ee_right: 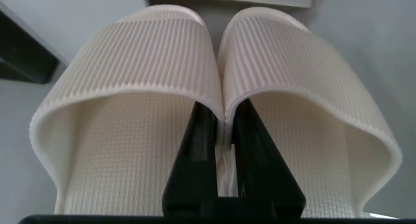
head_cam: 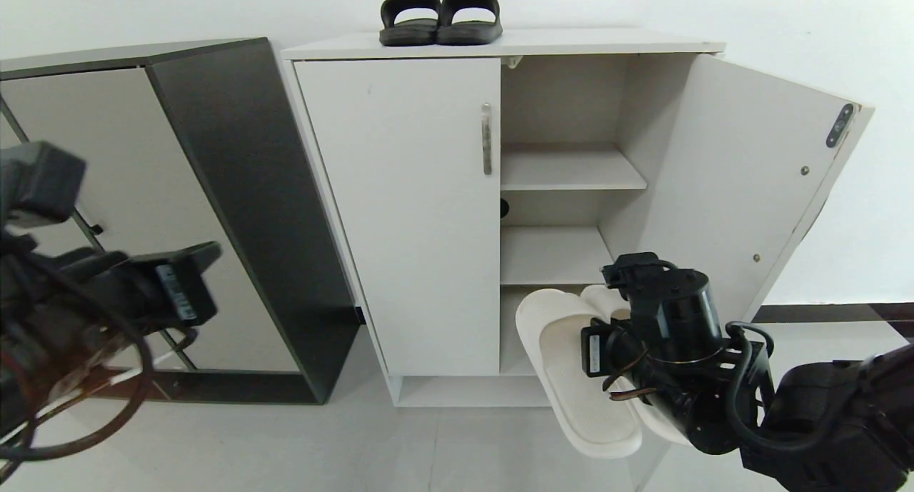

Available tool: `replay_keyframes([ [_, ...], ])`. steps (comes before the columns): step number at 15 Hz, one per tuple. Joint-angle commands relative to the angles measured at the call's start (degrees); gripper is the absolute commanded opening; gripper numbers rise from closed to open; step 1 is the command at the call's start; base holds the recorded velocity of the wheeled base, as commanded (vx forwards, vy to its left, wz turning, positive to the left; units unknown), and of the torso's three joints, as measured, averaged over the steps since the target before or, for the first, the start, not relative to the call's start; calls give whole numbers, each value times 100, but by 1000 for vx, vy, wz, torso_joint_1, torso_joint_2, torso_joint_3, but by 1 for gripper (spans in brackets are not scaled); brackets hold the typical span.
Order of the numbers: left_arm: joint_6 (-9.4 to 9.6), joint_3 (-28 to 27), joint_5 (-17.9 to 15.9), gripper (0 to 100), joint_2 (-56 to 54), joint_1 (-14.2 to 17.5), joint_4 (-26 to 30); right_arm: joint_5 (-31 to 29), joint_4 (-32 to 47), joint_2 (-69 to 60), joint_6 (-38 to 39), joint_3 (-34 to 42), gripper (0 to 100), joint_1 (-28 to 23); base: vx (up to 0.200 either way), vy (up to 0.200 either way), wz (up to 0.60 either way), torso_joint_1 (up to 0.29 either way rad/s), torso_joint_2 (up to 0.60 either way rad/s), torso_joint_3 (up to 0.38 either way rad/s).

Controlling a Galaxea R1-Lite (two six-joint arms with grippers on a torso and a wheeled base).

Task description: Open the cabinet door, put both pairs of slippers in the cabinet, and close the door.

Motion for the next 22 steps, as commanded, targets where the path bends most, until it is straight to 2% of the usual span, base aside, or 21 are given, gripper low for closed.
replay_keyframes([
  [1,40,1286,95,0,-1380,1097,36,-91,8,92,-34,-18,0,-186,0,0,0,0,0,0],
  [3,40,2209,87,0,-2171,1598,36,-214,-1,101,-157,-9,0,-310,0,0,0,0,0,0],
  [5,40,3132,-54,0,-2847,2301,27,-302,8,101,-175,-18,0,-327,0,0,0,0,0,0],
  [6,40,3334,-168,0,-3313,2345,159,-302,8,101,-175,-18,0,-327,0,0,0,0,0,0],
  [7,49,3334,-195,0,-3805,2345,616,-302,8,110,-175,-9,0,-318,0,0,0,0,0,0],
  [10,348,3334,-265,0,-5431,2354,1926,-302,8,110,-175,35,0,-327,0,0,0,0,0,0],
  [11,524,3325,-704,0,-6047,2354,2330,-302,8,110,-175,26,0,-327,0,0,0,0,0,0],
  [12,524,3317,-1197,0,-6196,2178,2383,-302,8,118,-175,35,0,-327,0,0,0,0,0,0],
  [13,638,3317,-1425,0,-6460,2047,2453,-302,8,110,-175,52,0,-327,0,0,0,0,0,0],
  [14,805,3334,-1794,0,-6433,2047,2532,-302,8,110,-175,52,0,-362,0,0,0,0,0,0],
  [15,805,3334,-2102,0,-6451,2047,2550,-302,8,101,-175,61,0,-477,0,0,0,0,0,0],
  [18,858,3334,-2199,0,-6451,2047,2541,-302,8,66,-245,105,0,-872,0,0,0,0,0,0],
  [22,840,3334,-2207,0,-6451,2047,2541,-249,-27,83,-228,96,0,-687,0,0,0,0,0,0],
])
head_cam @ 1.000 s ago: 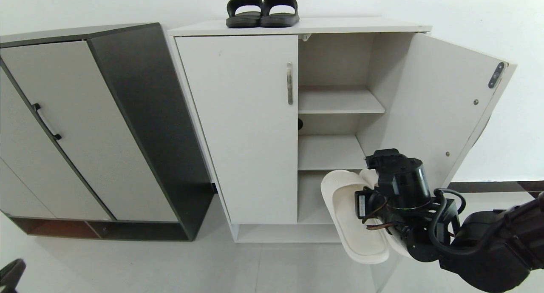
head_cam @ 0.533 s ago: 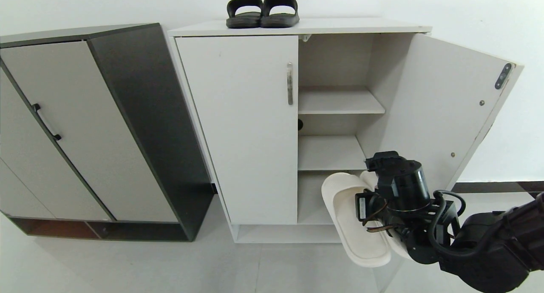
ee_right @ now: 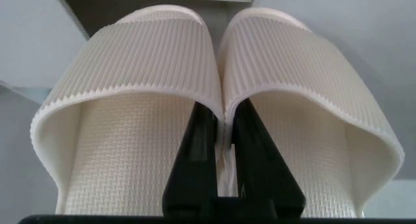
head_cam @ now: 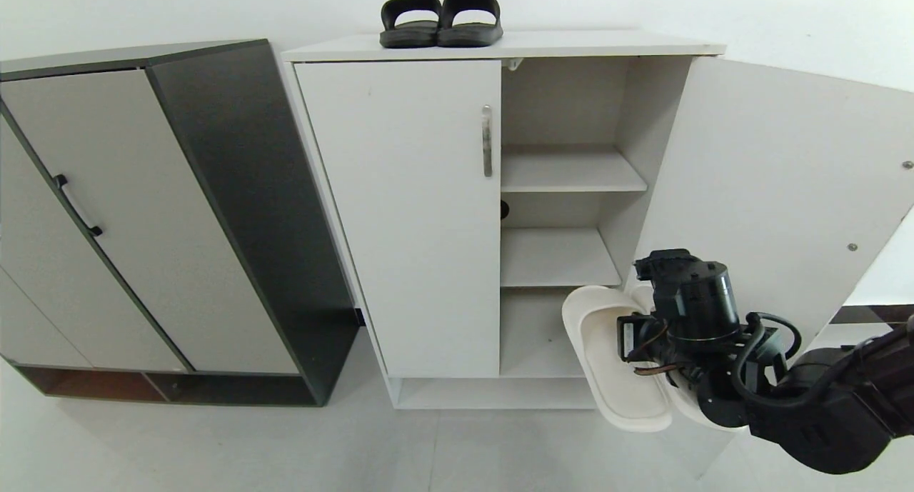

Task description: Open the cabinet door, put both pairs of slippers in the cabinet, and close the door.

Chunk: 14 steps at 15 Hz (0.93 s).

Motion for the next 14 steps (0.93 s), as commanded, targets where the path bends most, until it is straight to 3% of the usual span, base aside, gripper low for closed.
replay_keyframes([
  [1,-2,0,-2,0,-12,1,2,30,-117,-13,5,-8,0,278,0,0,0,0,0,0],
  [4,-11,0,-2,0,-12,1,2,294,-398,31,-12,-95,0,629,0,0,0,0,0,0],
  [10,-29,0,-2,0,-12,1,2,250,-451,1209,67,-886,0,691,0,-200,0,2,2,3],
  [14,-29,0,-2,0,-12,1,2,215,-504,1780,102,-1396,0,744,0,0,0,0,0,0],
])
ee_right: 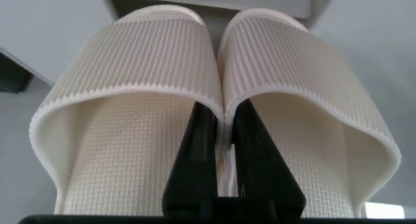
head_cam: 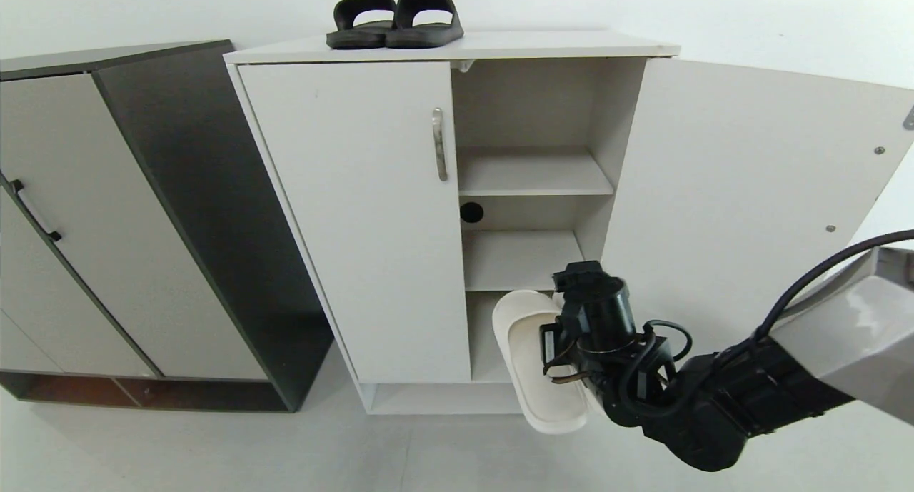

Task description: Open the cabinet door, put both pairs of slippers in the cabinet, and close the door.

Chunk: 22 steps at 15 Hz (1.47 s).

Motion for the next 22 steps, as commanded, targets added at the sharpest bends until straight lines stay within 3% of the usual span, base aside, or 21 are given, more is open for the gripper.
replay_keyframes([
  [1,2,0,-2,0,14,9,-3,-49,-83,486,21,-270,0,11,0,0,0,0,0,0],
  [9,2,0,-2,0,14,9,-3,-76,-277,1119,3,-842,0,196,0,0,0,0,0,-7],
  [16,2,0,-2,0,14,9,-3,-313,-391,1374,21,-1044,0,125,0,0,0,2,2,-177],
  [19,2,0,-2,0,14,9,-3,-726,-1428,1339,-480,-886,0,134,0,0,0,4,2,-185],
  [22,2,0,-2,0,14,9,-3,-735,-2456,1374,-1069,-596,0,134,0,0,0,1,2,-30],
])
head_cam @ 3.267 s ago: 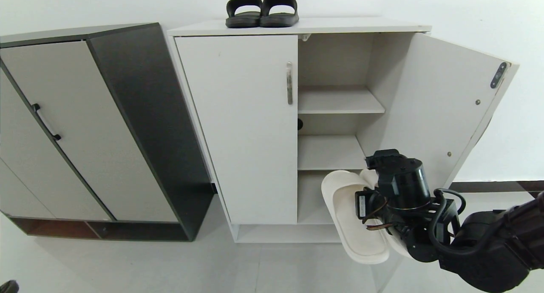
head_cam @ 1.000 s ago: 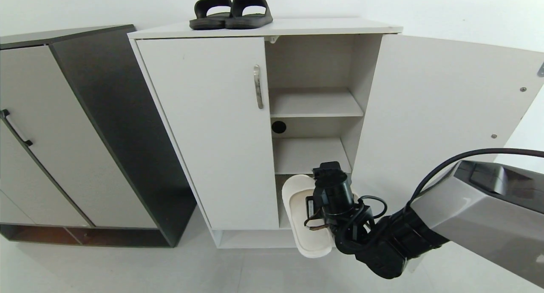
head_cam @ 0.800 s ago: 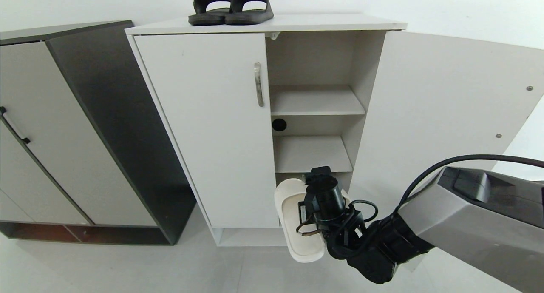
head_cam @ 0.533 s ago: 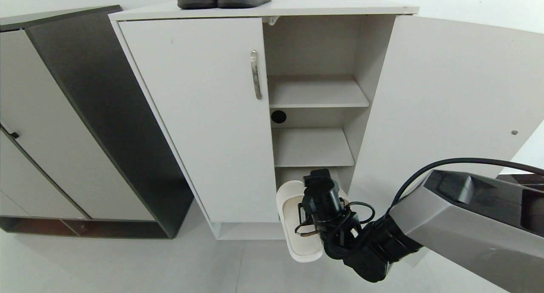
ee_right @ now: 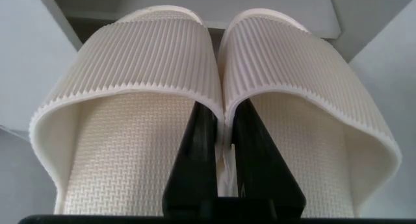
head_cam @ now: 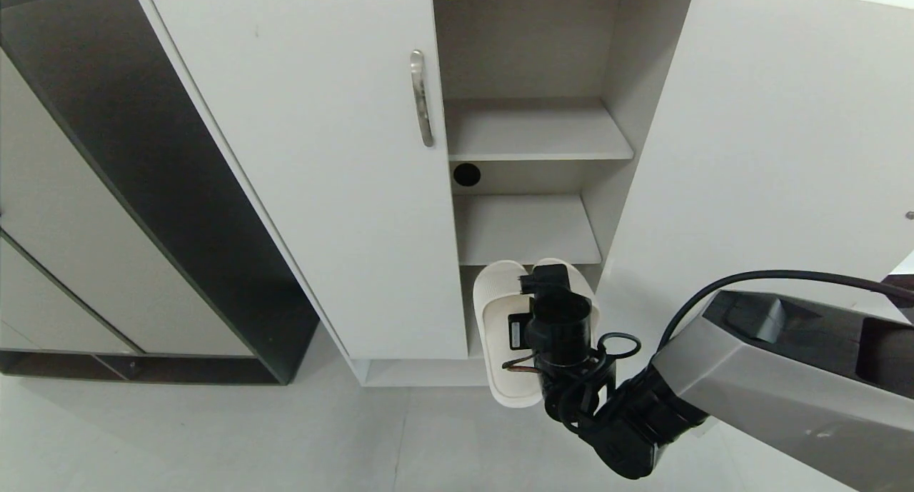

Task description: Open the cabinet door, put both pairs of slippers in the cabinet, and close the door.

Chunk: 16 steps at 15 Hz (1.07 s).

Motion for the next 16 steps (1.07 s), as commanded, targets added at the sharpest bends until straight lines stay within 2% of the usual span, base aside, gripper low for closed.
replay_keyframes([
  [1,-1,0,-2,0,9,5,-1,1,-110,17,-64,104,0,-8,0,0,0,0,0,0],
  [8,-1,0,-2,0,9,5,-1,1,-110,88,-64,51,0,-131,0,0,0,0,0,0],
  [16,-1,0,-2,0,9,5,-1,-7,-110,61,-81,-45,0,-157,200,0,0,1,1,2],
])
